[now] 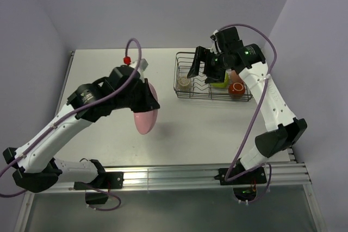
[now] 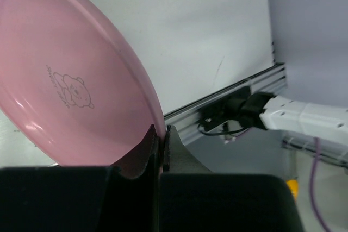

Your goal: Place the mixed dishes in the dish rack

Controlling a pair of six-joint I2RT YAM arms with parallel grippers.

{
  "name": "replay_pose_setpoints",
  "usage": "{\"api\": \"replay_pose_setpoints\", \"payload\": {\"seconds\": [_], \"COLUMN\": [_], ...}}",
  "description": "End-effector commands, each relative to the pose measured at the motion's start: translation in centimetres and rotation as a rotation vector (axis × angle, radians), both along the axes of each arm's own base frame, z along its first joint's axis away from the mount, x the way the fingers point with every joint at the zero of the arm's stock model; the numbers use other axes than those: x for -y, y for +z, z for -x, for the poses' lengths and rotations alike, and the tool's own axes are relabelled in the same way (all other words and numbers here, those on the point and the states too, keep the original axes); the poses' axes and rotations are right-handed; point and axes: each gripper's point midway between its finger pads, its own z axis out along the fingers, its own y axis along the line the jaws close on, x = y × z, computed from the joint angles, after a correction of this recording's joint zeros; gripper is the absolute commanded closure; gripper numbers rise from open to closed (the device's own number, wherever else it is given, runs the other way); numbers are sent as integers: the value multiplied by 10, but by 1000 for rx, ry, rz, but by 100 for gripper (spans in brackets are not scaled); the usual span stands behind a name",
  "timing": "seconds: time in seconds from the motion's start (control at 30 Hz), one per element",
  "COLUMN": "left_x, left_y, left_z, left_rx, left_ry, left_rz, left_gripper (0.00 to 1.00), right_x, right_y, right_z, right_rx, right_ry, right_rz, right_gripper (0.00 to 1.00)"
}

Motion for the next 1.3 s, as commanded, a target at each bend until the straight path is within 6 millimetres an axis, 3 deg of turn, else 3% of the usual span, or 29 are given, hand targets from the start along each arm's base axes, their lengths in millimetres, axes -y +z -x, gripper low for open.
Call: {"api": "replay_pose_setpoints", "payload": {"seconds": [0.0, 0.03, 0.07, 0.13, 0.17, 0.27, 0.3, 0.33, 0.4, 0.47, 0.5, 0.57, 0.6, 0.63, 0.93, 1.13, 1.27], "left_x": [-11, -13, -10, -18, -18, -21, -21, -20, -14, -18, -19, -24, -24, -28, -39, -40, -39], "left_y": [69, 76, 87, 101, 111, 116, 132, 117, 117, 129, 120, 125, 118, 124, 112, 100, 89], "left_z": [-17, -22, -23, -40, -45, -55, -59, -59, -65, -60, -63, -59, -60, -57, -52, -54, -56], "left_rx": [55, 49, 19, -6, -37, -180, -179, -245, -360, -443, -468, -500, -520, -508, -589, -605, -611], "left_ry": [72, 87, 85, 142, 173, 229, 190, 202, 218, 242, 262, 277, 291, 289, 393, 436, 450], "left_rz": [246, 277, 343, 419, 488, 654, 750, 794, 970, 1114, 1137, 1197, 1205, 1233, 1270, 1246, 1212], "left_gripper": [100, 100, 100, 100, 100, 100, 100, 100, 100, 100, 100, 100, 100, 100, 100, 100, 100], "right_x": [-16, -18, -14, -21, -18, -27, -26, -31, -30, -37, -36, -46, -49, -53, -87, -94, -86], "right_y": [39, 31, 41, 35, 43, 61, 65, 70, 80, 88, 90, 95, 99, 100, 85, 91, 104], "right_z": [23, 29, 32, 44, 47, 64, 64, 72, 74, 81, 81, 86, 88, 90, 103, 109, 111], "right_rx": [158, 163, 233, 257, 304, 413, 449, 478, 545, 591, 612, 639, 657, 665, 697, 714, 749], "right_ry": [72, 86, 74, 105, 95, 150, 148, 171, 177, 203, 208, 245, 269, 286, 474, 493, 448], "right_rz": [-44, -31, -26, -4, 7, 1, 23, 21, 34, 30, 46, 39, 39, 39, 181, 178, 172], "right_gripper": [8, 8, 8, 8, 8, 8, 8, 7, 7, 7, 7, 7, 8, 8, 11, 11, 12]}}
